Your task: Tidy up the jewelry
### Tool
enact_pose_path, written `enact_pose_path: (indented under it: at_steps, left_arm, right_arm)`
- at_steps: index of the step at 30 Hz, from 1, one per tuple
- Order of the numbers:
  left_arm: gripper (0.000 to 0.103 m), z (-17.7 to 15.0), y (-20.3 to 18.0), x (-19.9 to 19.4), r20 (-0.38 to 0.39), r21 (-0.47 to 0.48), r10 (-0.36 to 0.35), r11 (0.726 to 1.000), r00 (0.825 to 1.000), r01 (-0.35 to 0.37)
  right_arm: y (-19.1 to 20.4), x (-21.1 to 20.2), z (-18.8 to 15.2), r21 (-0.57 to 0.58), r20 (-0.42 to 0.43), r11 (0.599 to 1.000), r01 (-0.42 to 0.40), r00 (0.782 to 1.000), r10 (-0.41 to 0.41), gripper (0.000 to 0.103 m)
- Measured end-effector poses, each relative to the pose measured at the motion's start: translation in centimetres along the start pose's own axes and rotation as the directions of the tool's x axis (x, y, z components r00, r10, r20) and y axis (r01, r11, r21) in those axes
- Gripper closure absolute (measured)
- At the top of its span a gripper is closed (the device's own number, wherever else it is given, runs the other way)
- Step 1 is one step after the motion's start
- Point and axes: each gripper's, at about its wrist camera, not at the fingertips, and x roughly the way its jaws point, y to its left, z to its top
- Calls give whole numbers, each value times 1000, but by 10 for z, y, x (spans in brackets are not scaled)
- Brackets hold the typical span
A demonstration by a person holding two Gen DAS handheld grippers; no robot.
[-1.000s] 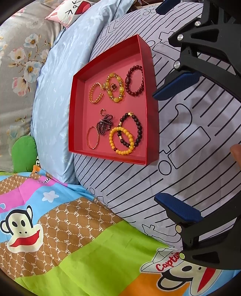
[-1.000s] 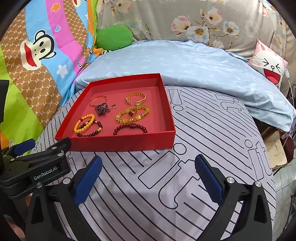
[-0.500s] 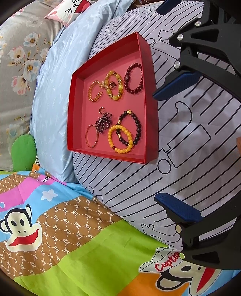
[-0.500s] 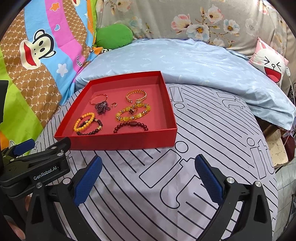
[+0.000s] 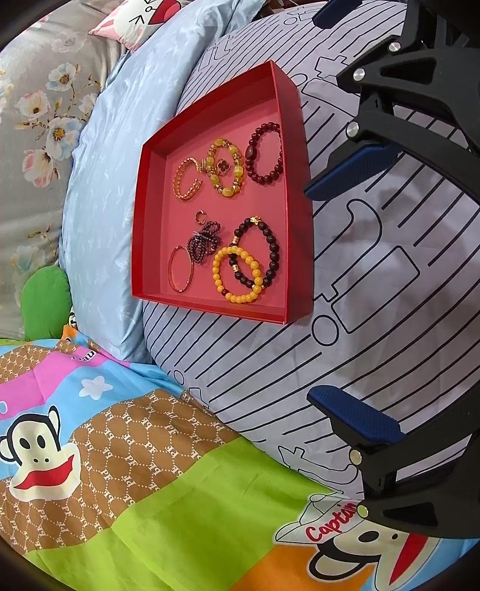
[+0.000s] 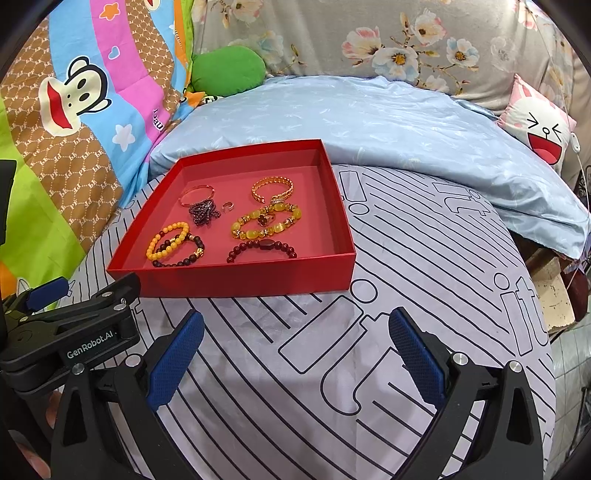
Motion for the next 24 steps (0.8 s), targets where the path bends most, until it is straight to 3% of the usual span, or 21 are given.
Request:
enact_pose_path:
  at_steps: [24]
  left_arm:
    - [7, 0, 0, -1, 0, -4, 2, 1000, 1000, -2]
  right_arm:
    - [0, 0, -1, 1, 0, 1000, 0, 1000, 0, 6]
